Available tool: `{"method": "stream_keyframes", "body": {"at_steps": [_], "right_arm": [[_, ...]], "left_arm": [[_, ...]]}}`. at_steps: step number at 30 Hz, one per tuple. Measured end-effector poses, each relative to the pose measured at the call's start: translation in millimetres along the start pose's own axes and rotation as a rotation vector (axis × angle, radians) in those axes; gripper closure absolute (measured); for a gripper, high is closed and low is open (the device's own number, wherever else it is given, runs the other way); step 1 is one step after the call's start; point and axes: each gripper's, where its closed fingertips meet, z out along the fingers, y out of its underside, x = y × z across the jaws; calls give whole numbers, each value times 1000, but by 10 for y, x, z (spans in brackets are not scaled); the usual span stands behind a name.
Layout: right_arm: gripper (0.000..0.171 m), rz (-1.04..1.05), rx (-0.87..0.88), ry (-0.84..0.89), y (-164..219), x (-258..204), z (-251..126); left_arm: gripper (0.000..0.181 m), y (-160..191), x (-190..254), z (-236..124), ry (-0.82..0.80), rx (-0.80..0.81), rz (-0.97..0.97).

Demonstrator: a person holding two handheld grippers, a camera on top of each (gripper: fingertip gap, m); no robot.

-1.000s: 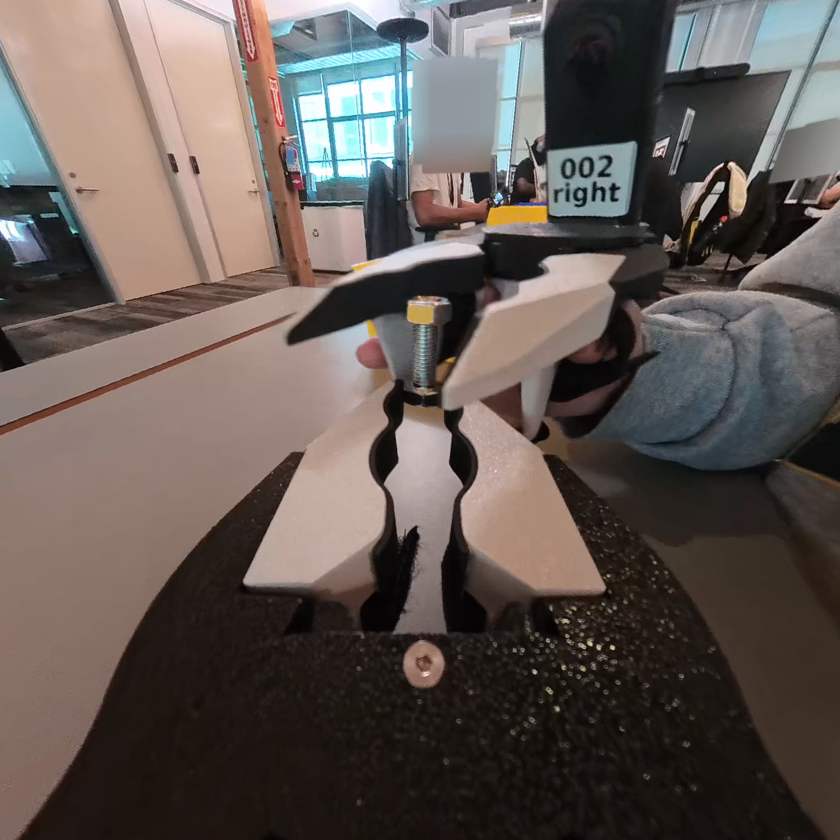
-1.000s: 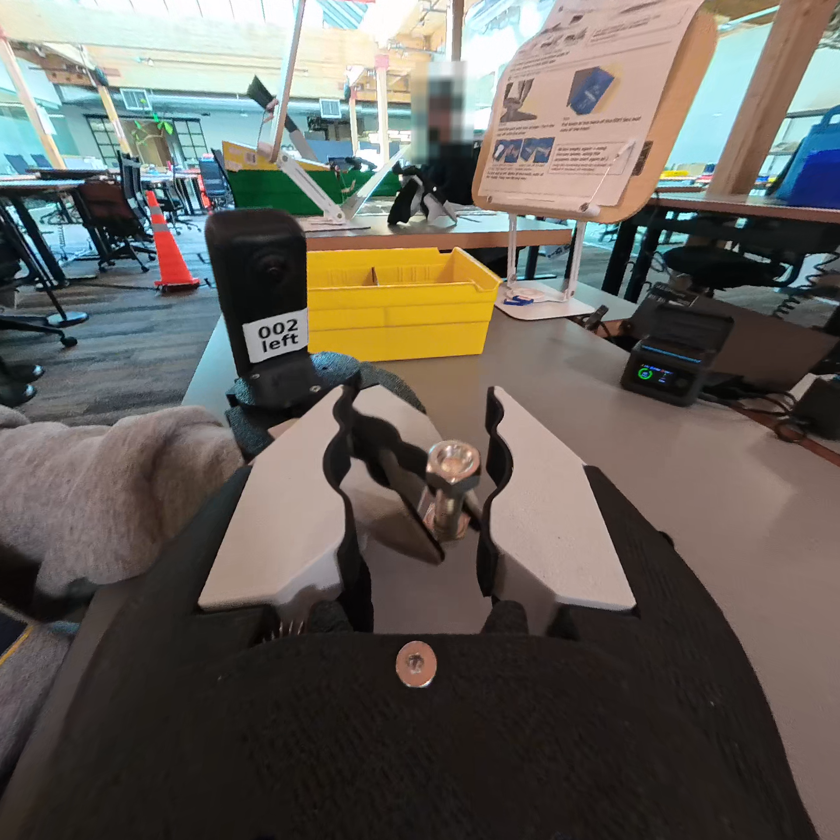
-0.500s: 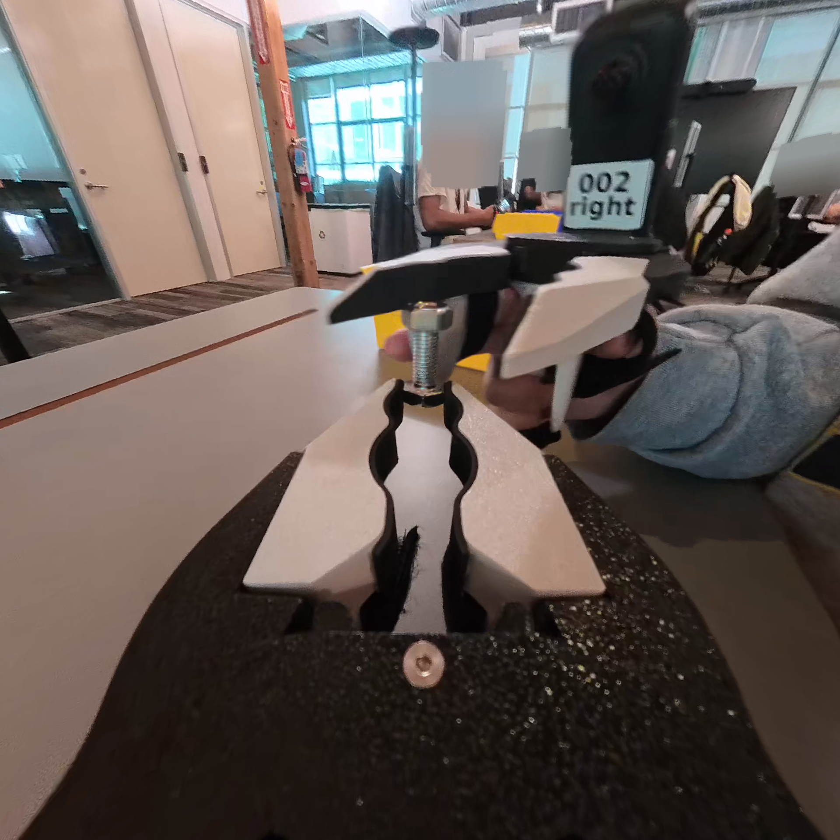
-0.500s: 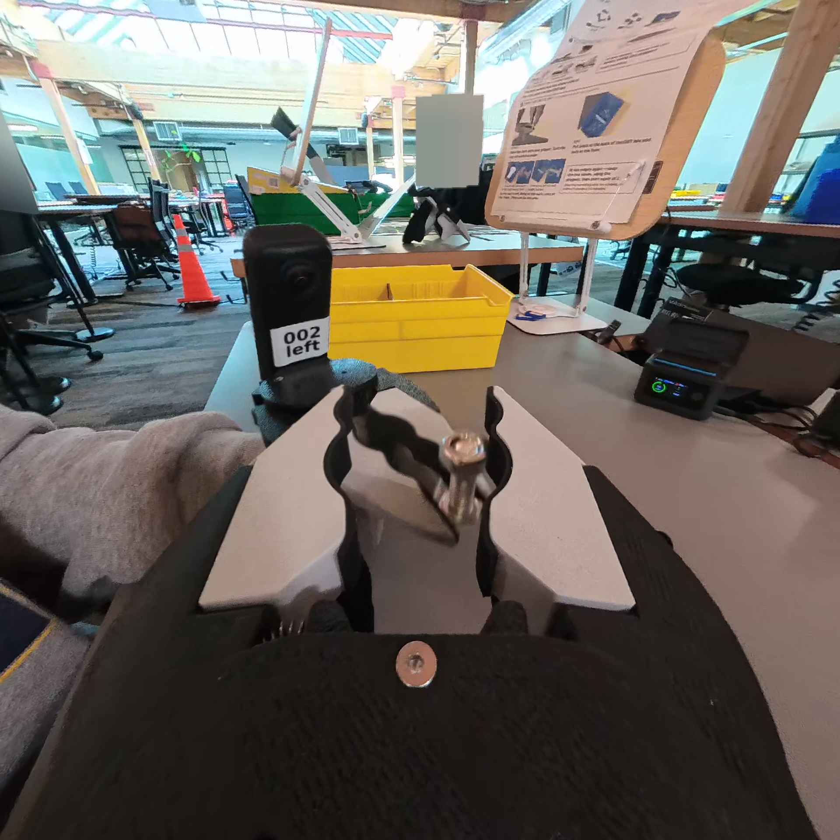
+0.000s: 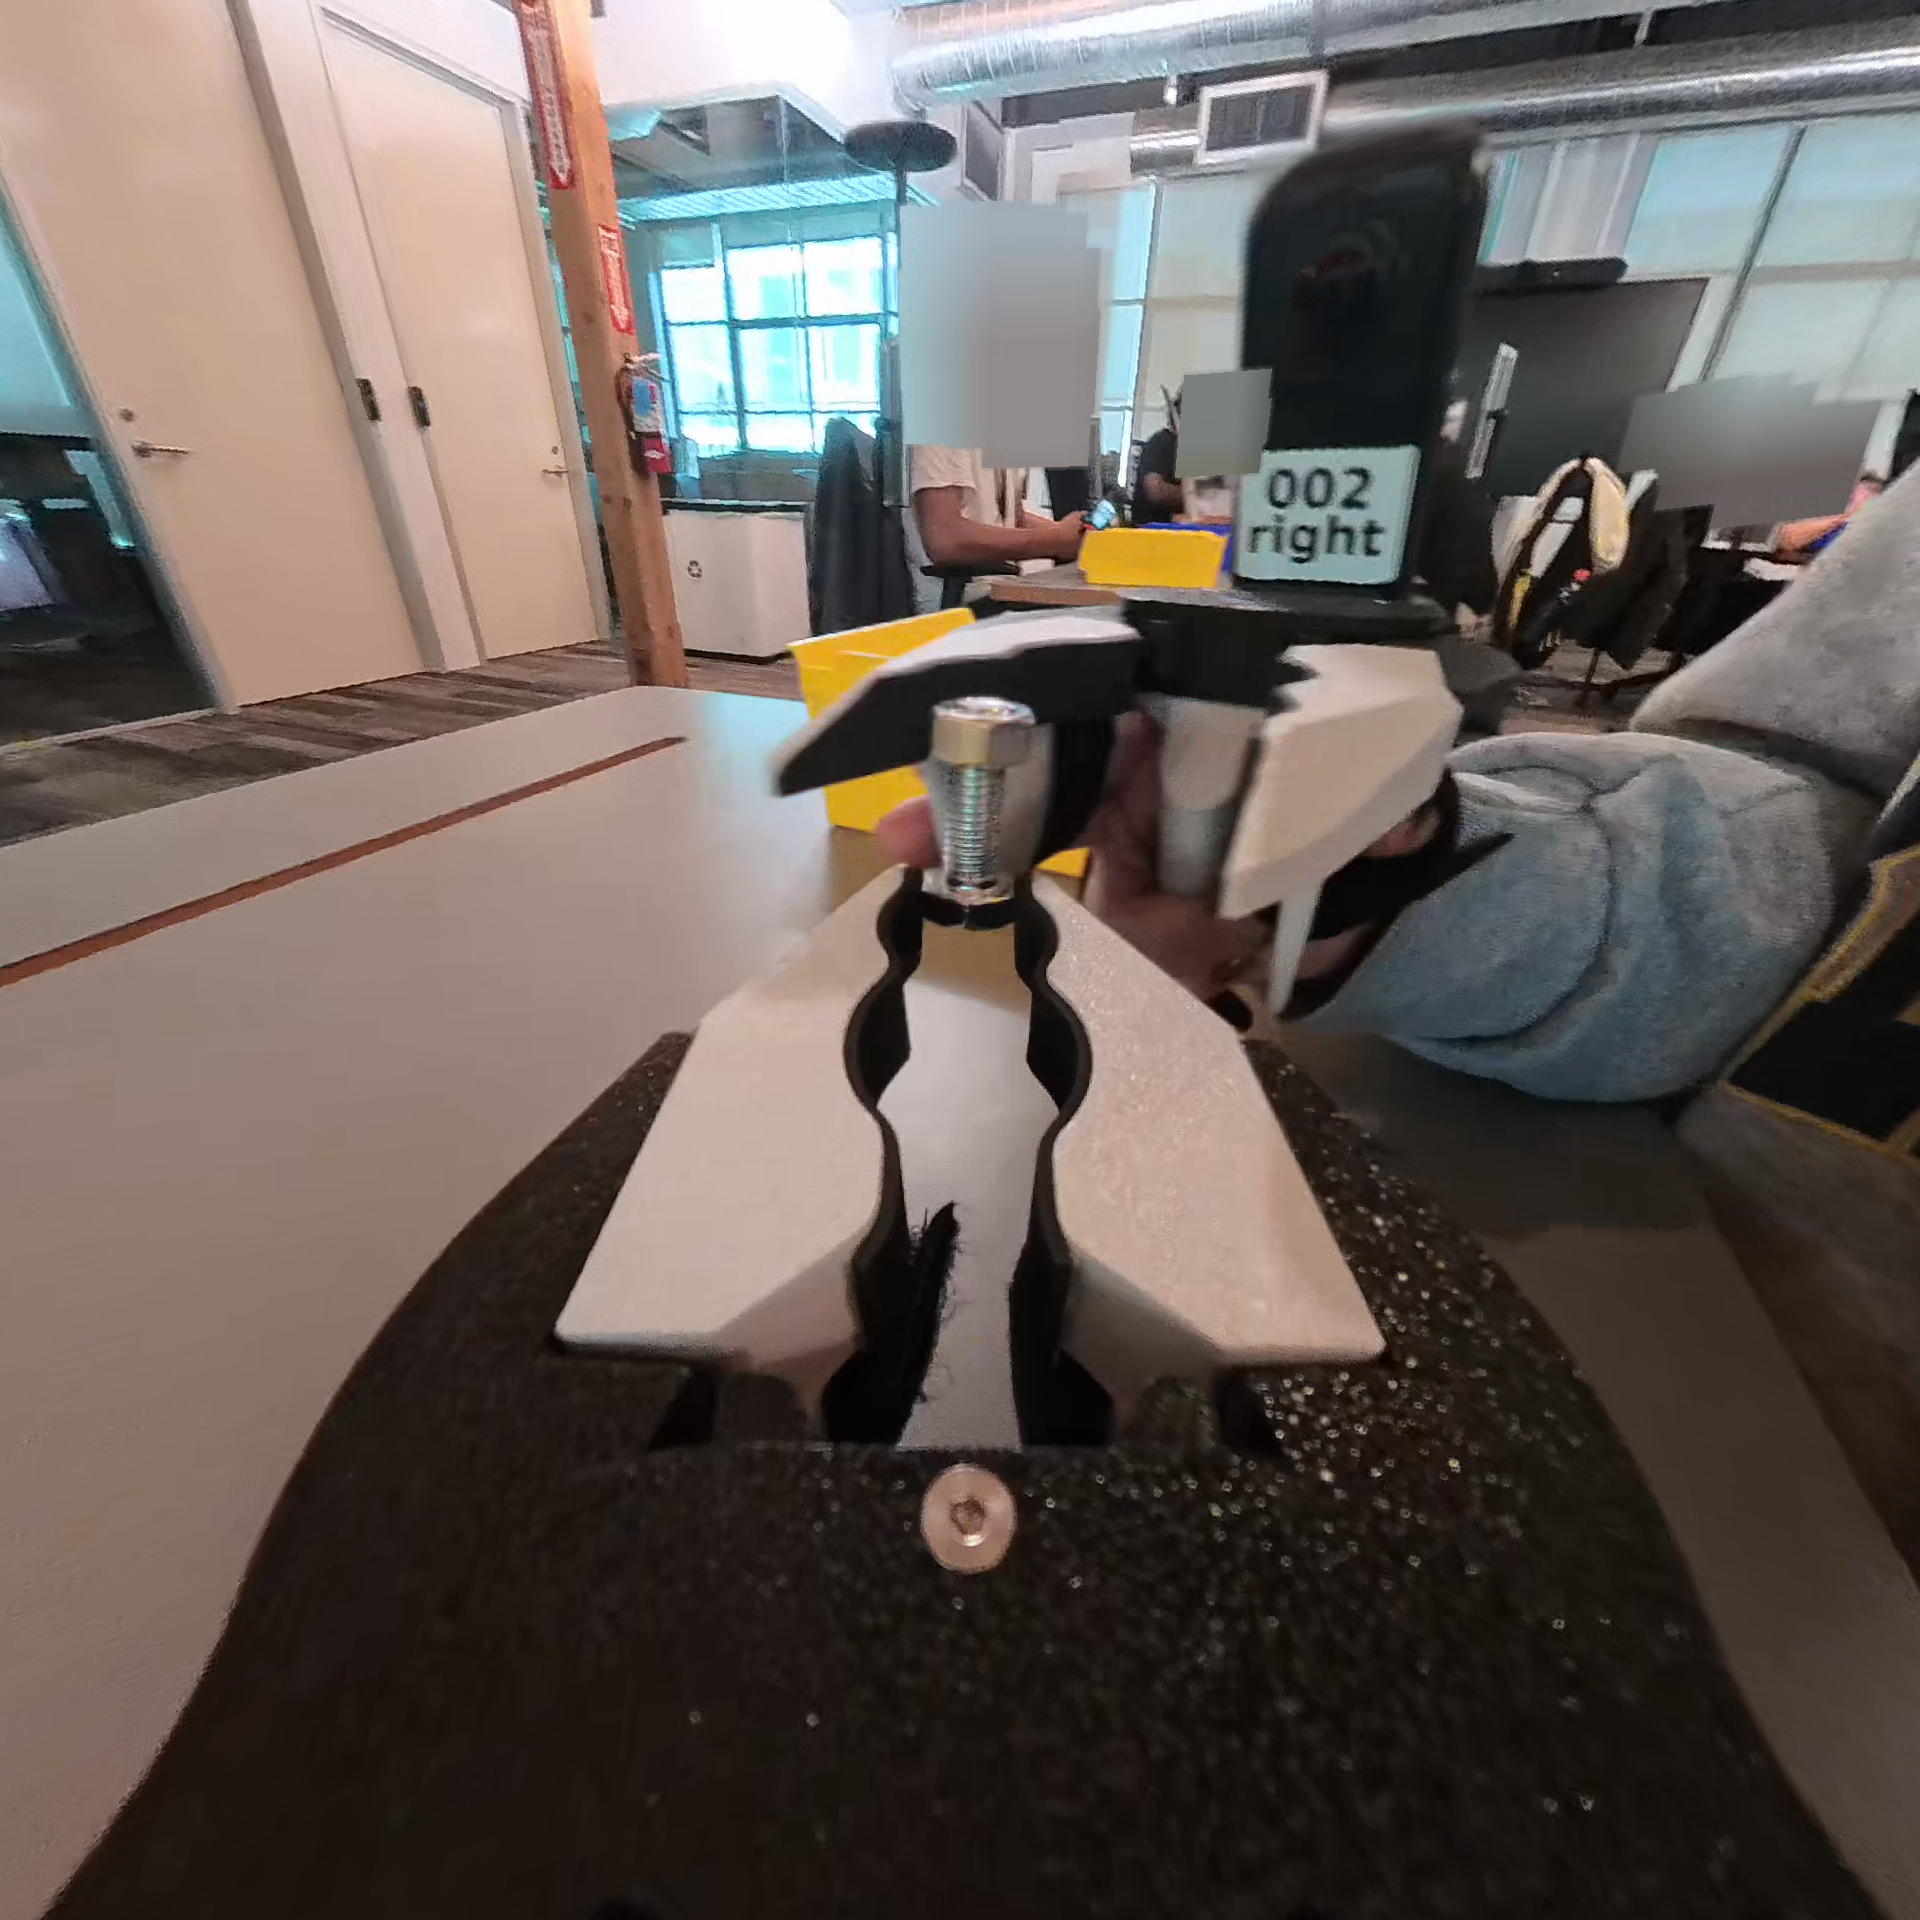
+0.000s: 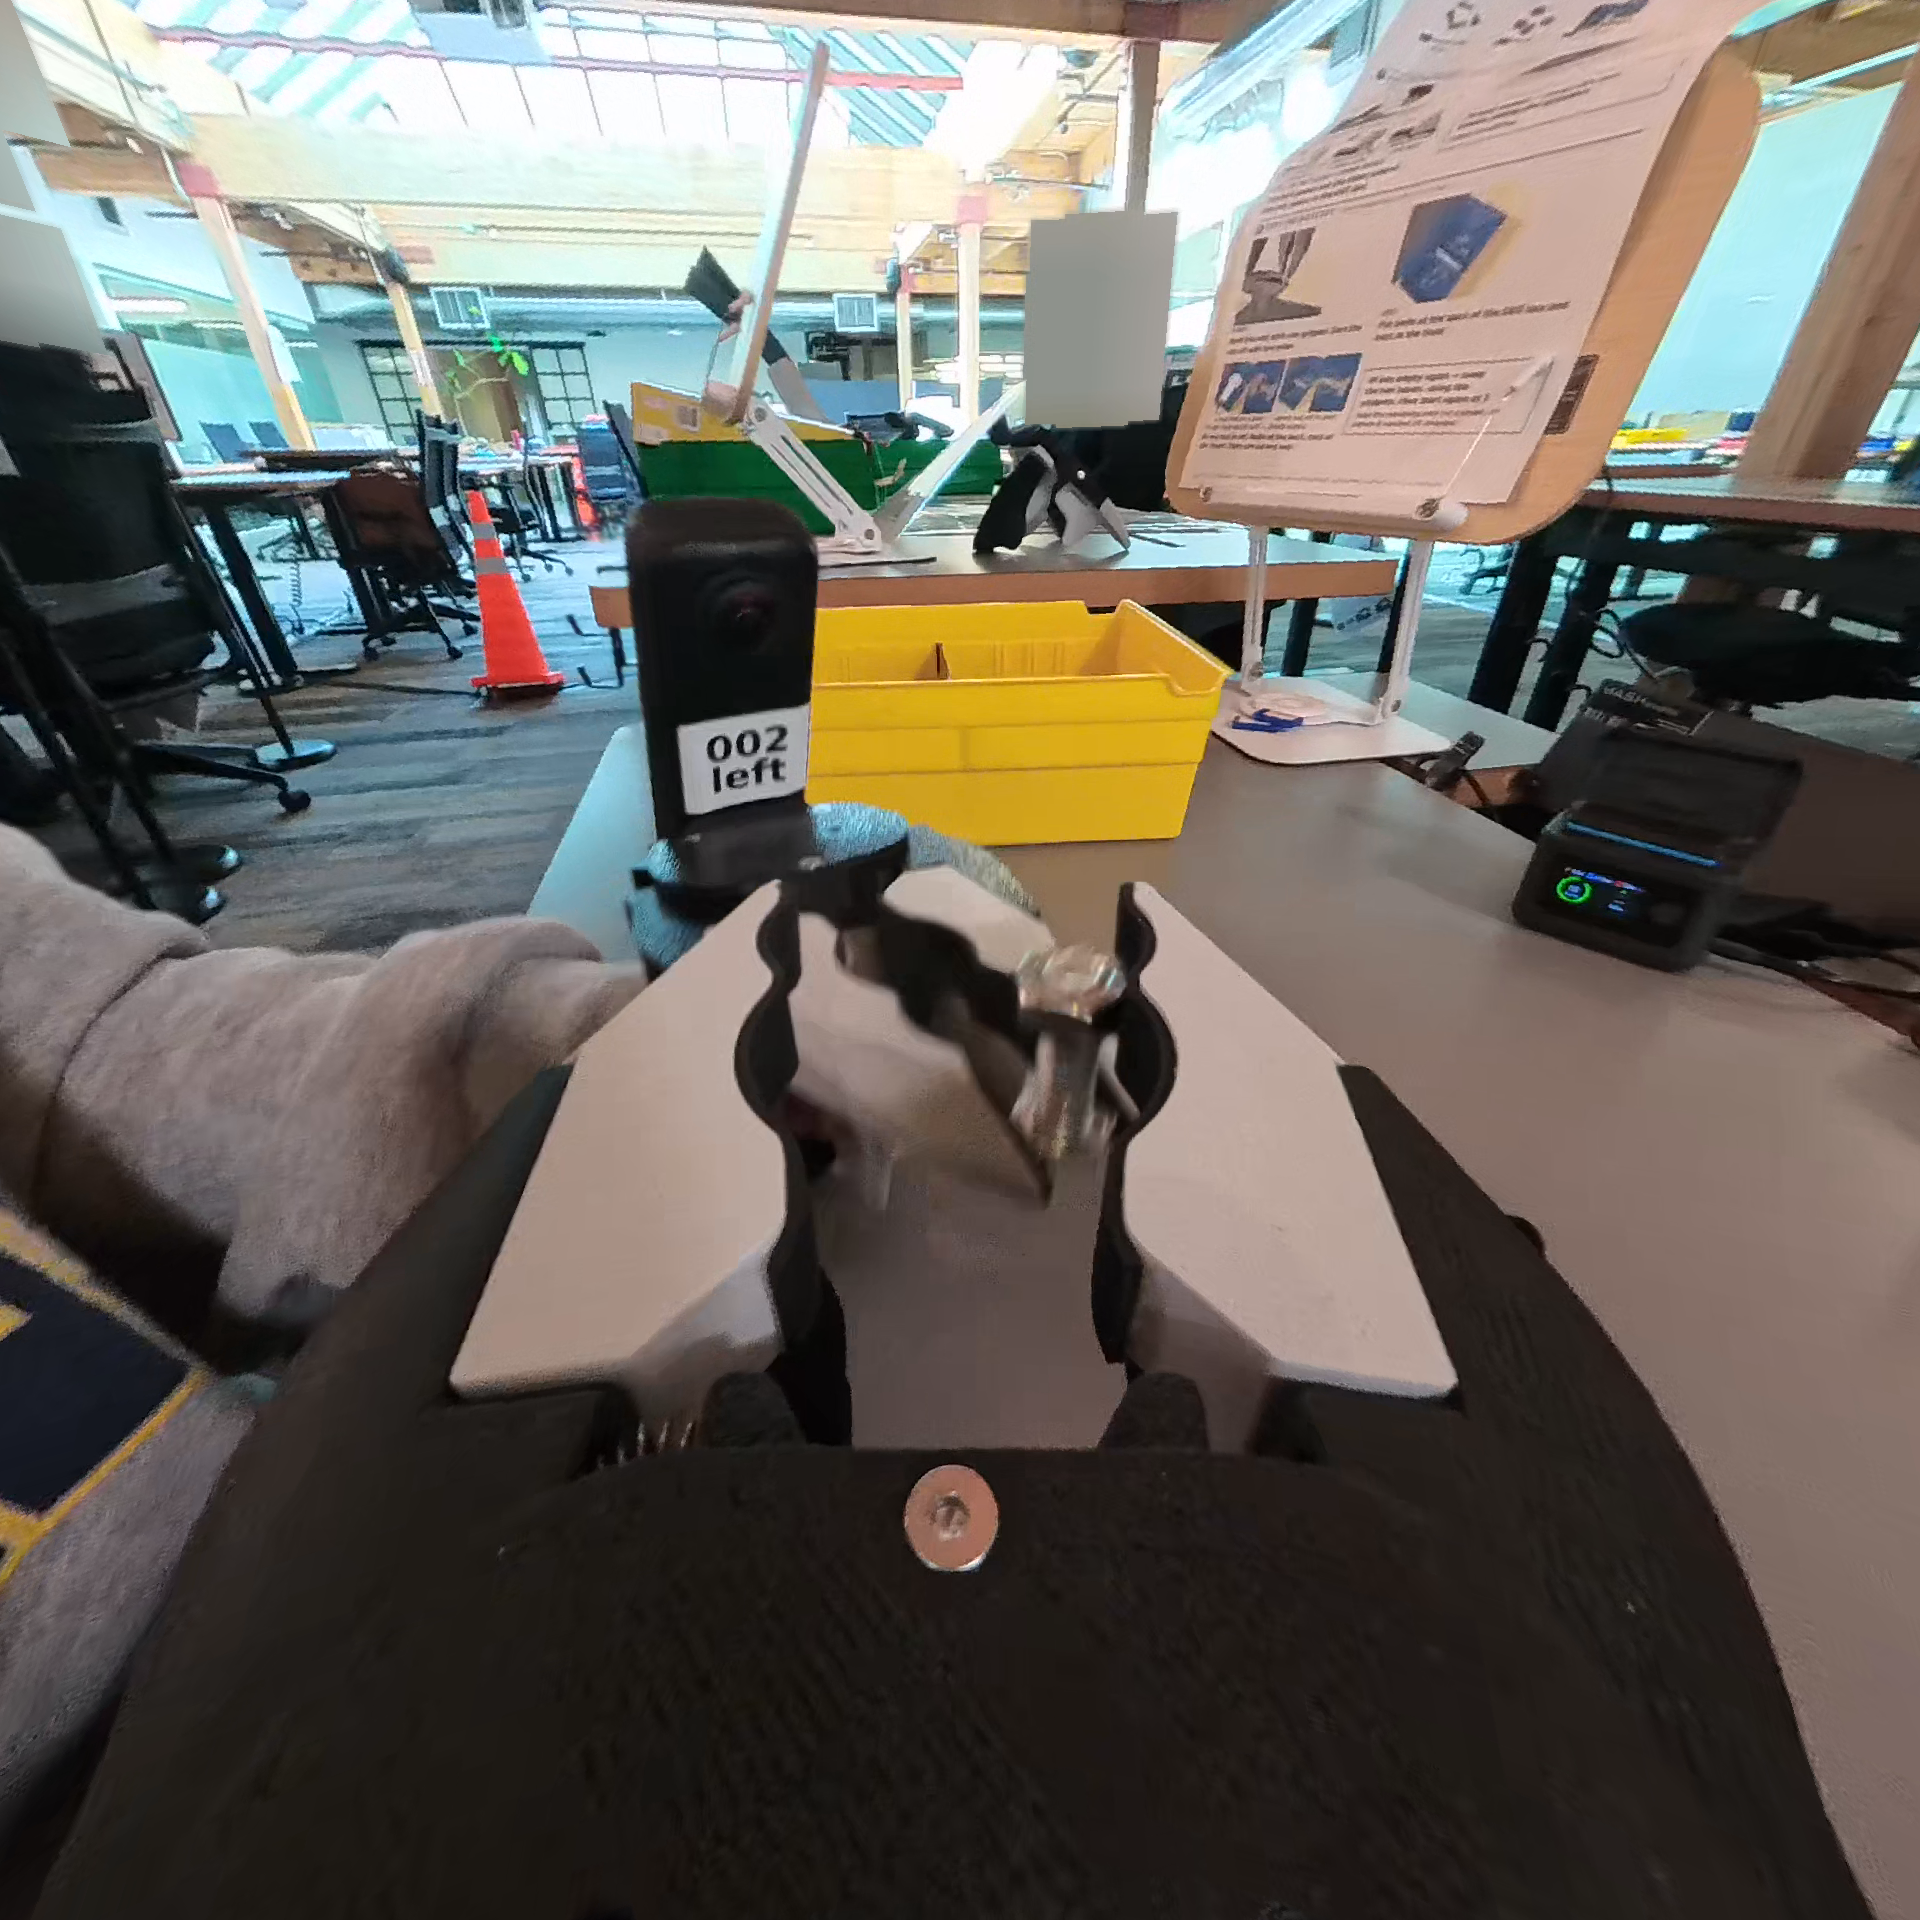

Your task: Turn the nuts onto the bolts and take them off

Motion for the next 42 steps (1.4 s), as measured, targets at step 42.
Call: {"method": "stream_keyframes", "body": {"at_steps": [42], "right_arm": [[79,96,-7,-98,48,-137,-12]], "left_arm": [[166,21,-36,-58,62,-3,-136]]}}
